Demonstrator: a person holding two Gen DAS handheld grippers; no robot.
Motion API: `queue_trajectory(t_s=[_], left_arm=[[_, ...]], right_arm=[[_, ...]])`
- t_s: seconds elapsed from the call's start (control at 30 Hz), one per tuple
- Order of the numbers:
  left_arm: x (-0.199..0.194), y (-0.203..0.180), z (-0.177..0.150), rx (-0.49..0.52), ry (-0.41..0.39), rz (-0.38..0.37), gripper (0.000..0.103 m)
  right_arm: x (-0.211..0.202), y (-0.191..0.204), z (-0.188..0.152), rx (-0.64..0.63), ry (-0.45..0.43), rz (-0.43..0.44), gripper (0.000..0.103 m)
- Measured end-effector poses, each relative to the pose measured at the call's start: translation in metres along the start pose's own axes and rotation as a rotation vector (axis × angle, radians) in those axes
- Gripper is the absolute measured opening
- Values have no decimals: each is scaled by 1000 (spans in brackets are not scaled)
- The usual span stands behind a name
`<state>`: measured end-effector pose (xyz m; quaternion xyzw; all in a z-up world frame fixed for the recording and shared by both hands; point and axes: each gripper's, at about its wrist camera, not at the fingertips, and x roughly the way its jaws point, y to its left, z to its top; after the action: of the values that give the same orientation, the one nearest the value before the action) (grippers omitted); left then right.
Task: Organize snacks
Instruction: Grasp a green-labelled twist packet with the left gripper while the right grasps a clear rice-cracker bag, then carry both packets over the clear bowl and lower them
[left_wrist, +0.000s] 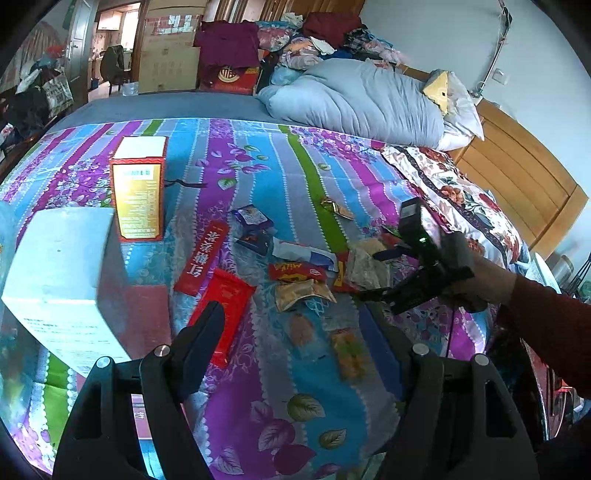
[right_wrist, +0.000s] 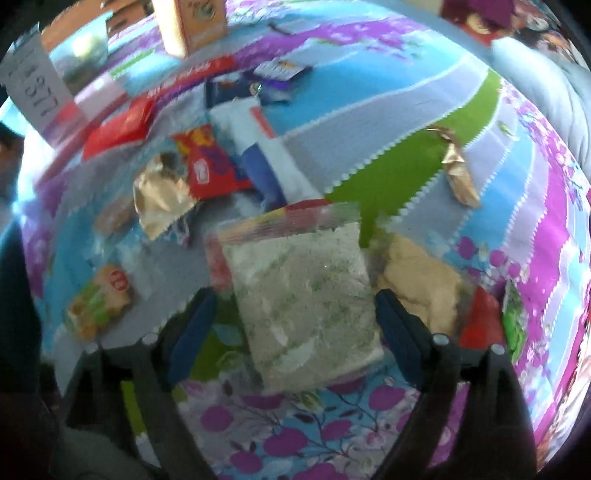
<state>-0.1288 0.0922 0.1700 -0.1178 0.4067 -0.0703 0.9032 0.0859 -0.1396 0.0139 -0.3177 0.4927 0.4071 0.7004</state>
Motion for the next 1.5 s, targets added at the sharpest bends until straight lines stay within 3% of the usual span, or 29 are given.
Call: queue_trajectory(t_s=[0.1, 0.17, 0.2, 0.3, 0.4, 0.53, 0.77, 0.87, 0.93, 1.17, 1.3, 1.5], left_arm=[[5, -8, -2, 12, 12, -10, 76], [7, -13, -4, 20, 19, -19, 76], [9, -16, -5, 24, 21, -25, 76], [13, -25, -7, 41, 27, -43, 76], [19, -33, -11, 49, 38, -62, 76], [44, -47, -25, 65, 92, -109, 76], [113, -69, -56, 98, 203, -148, 76], [138, -69, -64, 86, 236, -121, 65], [148, -70, -69, 94, 260, -91, 50], [156, -75, -78, 161, 246, -38, 45], [151, -78, -78, 189, 234, -32, 36], [114, -85, -63, 210, 139, -52, 36]], right_arm=[[-1, 0, -2, 24, -18, -36, 82], [-11, -3, -5, 61, -53, -43, 63], [-16, -6, -8, 85, -67, -35, 58], [-32, -6, -20, 133, -112, -23, 54], [-45, 0, -36, 170, -139, -24, 54], [-63, 9, -58, 314, -153, 47, 54], [-45, 27, -84, 394, -121, 40, 54], [-42, 23, -84, 421, -130, 49, 54], [-40, 22, -85, 427, -135, 52, 55], [-36, 25, -86, 429, -141, 42, 58], [-40, 27, -87, 424, -161, 23, 53], [-66, 27, -89, 447, -245, -2, 51]])
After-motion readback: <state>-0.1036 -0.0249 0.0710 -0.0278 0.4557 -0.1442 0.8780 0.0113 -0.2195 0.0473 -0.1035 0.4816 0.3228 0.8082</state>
